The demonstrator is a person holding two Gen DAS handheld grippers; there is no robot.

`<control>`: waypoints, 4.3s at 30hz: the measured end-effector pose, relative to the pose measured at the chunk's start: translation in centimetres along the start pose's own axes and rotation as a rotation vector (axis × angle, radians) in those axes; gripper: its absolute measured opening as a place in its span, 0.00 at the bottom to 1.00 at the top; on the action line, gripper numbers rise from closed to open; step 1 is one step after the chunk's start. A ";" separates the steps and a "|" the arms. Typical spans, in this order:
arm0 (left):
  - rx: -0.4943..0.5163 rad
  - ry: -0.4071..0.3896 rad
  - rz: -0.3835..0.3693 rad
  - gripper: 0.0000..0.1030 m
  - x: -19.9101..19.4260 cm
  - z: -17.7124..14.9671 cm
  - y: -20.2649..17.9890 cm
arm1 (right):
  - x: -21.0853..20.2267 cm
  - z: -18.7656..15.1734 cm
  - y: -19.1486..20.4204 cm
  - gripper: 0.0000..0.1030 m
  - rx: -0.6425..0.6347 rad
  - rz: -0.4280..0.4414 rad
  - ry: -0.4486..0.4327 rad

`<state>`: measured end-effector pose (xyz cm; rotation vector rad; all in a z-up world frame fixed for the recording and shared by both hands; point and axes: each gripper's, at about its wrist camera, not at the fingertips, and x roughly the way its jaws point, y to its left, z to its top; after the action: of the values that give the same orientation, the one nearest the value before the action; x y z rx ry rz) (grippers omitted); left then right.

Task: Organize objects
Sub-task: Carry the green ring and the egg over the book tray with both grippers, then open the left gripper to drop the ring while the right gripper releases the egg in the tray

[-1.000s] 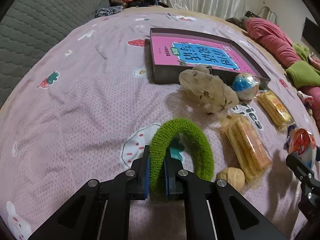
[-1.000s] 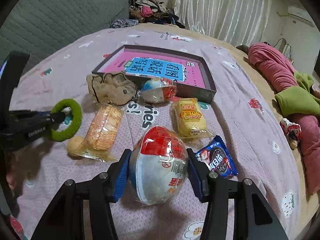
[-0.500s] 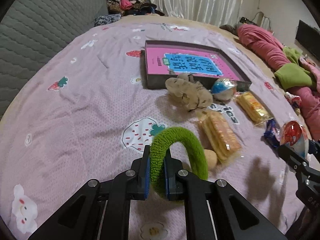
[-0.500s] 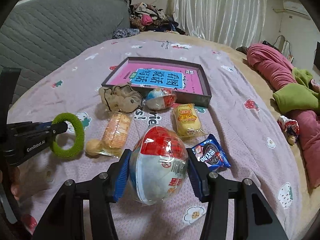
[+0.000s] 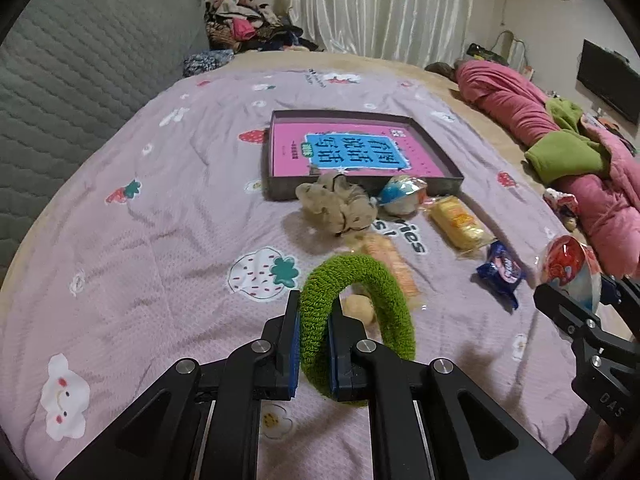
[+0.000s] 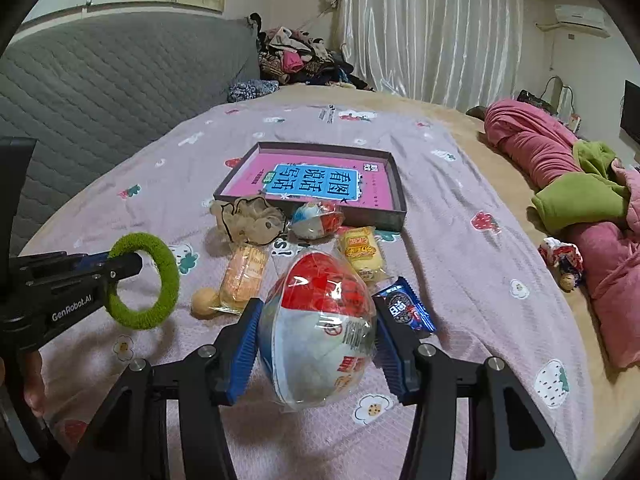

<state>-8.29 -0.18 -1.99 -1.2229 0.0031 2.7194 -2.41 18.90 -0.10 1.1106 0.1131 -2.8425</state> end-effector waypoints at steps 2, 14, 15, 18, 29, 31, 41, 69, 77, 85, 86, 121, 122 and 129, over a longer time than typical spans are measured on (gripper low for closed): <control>0.004 -0.003 -0.004 0.10 -0.6 0.0 -0.4 | -0.4 0.1 -0.2 0.52 0.003 0.002 -0.005; 0.020 -0.052 0.002 0.10 -3.5 2.6 -2.1 | -1.9 2.2 -1.3 0.52 0.009 0.010 -0.051; 0.022 -0.059 -0.004 0.10 -3.7 3.0 -2.3 | -1.9 2.6 -1.4 0.52 0.005 0.014 -0.055; 0.034 -0.077 -0.004 0.10 -4.0 4.2 -2.9 | -1.8 3.6 -1.7 0.52 -0.007 0.019 -0.063; 0.045 -0.084 0.002 0.11 -1.8 8.5 -3.8 | 0.2 6.8 -3.1 0.52 -0.027 0.035 -0.068; 0.048 -0.080 0.002 0.11 -1.0 9.5 -3.8 | 0.8 7.6 -3.2 0.52 -0.036 0.030 -0.072; 0.040 -0.081 0.014 0.11 2.5 13.7 -3.4 | 4.3 11.4 -4.6 0.52 -0.038 0.048 -0.068; 0.021 -0.012 0.009 0.11 15.4 23.0 -1.9 | 16.6 20.2 -6.6 0.52 -0.106 0.065 -0.005; -0.007 0.024 0.019 0.11 21.0 25.0 0.2 | 22.7 21.6 -7.7 0.52 -0.089 0.125 0.072; -0.030 0.085 0.014 0.11 26.7 26.1 1.7 | 29.4 21.9 -8.5 0.52 -0.061 0.137 0.169; -0.025 0.087 0.015 0.11 27.0 26.1 1.8 | 30.1 21.9 -8.7 0.52 -0.057 0.137 0.177; 0.000 0.140 0.092 0.74 33.0 26.7 2.1 | 38.3 22.6 -10.1 0.81 -0.027 0.059 0.265; -0.004 0.138 0.075 0.75 32.7 26.8 2.1 | 38.0 22.7 -10.0 0.82 -0.031 0.052 0.260; -0.009 0.122 0.086 0.76 29.8 27.2 2.6 | 35.1 23.5 -10.2 0.85 0.009 0.076 0.235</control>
<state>-48.35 3.39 -6.23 -1.4214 0.0588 2.7141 -45.00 24.76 -6.32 1.4152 0.0722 -2.6393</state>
